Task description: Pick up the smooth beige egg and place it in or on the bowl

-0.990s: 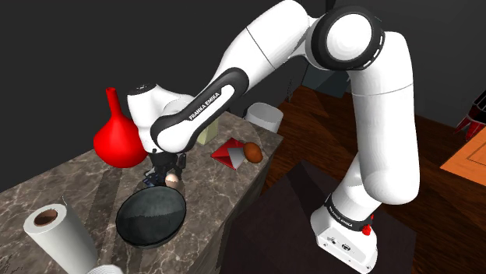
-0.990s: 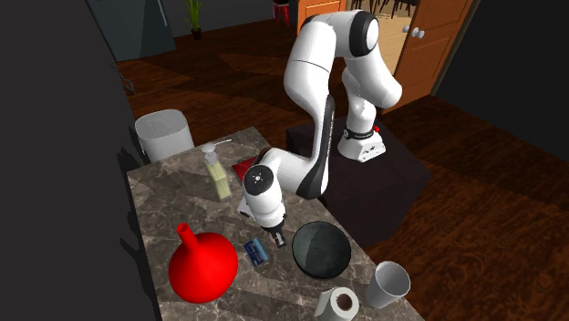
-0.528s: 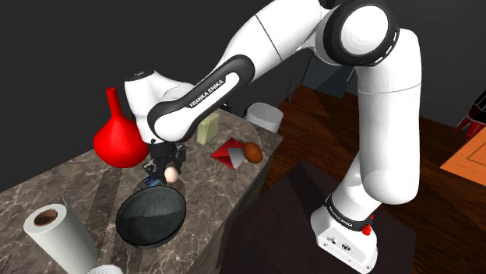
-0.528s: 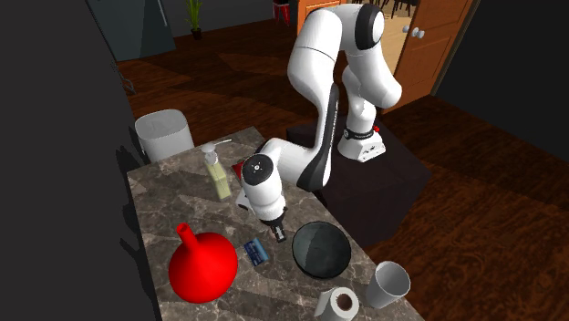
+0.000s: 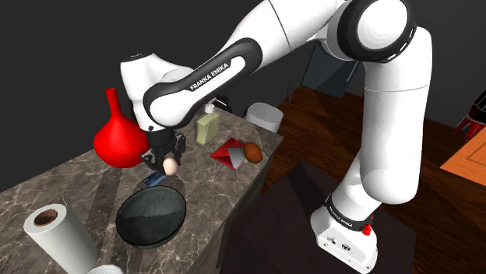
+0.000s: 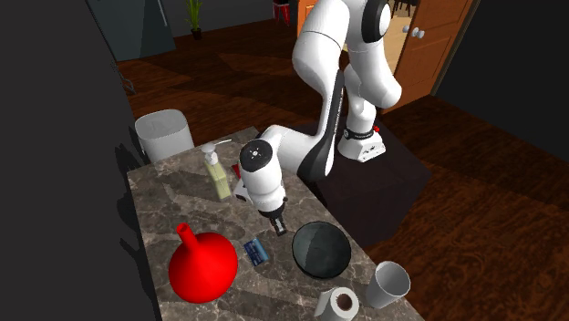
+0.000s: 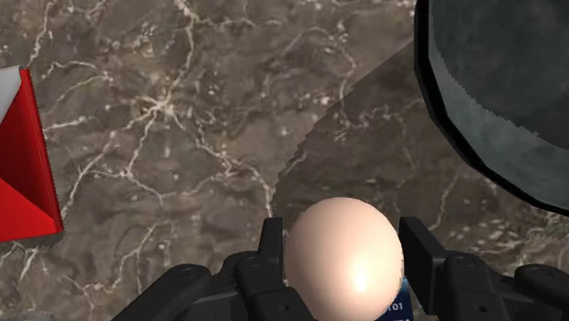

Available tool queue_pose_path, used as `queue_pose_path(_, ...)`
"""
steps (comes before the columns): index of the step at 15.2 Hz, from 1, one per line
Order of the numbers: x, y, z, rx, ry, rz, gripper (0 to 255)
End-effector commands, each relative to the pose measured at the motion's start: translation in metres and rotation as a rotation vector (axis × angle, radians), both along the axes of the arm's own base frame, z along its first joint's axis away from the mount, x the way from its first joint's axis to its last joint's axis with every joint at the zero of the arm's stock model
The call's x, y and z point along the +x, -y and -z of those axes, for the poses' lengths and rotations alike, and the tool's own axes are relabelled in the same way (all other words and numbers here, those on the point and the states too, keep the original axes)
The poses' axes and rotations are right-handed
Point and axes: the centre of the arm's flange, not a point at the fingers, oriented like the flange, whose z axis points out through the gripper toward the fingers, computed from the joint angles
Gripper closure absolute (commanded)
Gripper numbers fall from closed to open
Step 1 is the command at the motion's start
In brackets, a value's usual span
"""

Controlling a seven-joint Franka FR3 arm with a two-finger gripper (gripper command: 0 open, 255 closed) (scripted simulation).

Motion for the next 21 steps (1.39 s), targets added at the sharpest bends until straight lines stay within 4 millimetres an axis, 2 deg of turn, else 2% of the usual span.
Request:
queue_pose_path(1,0.0,0.001,-0.011,0.0,0.0,0.0,255)
queue_pose_path(17,0.0,0.001,-0.093,0.0,0.0,0.0,255)
queue_pose_path(21,-0.036,-0.038,-0.095,0.0,0.0,0.0,255)
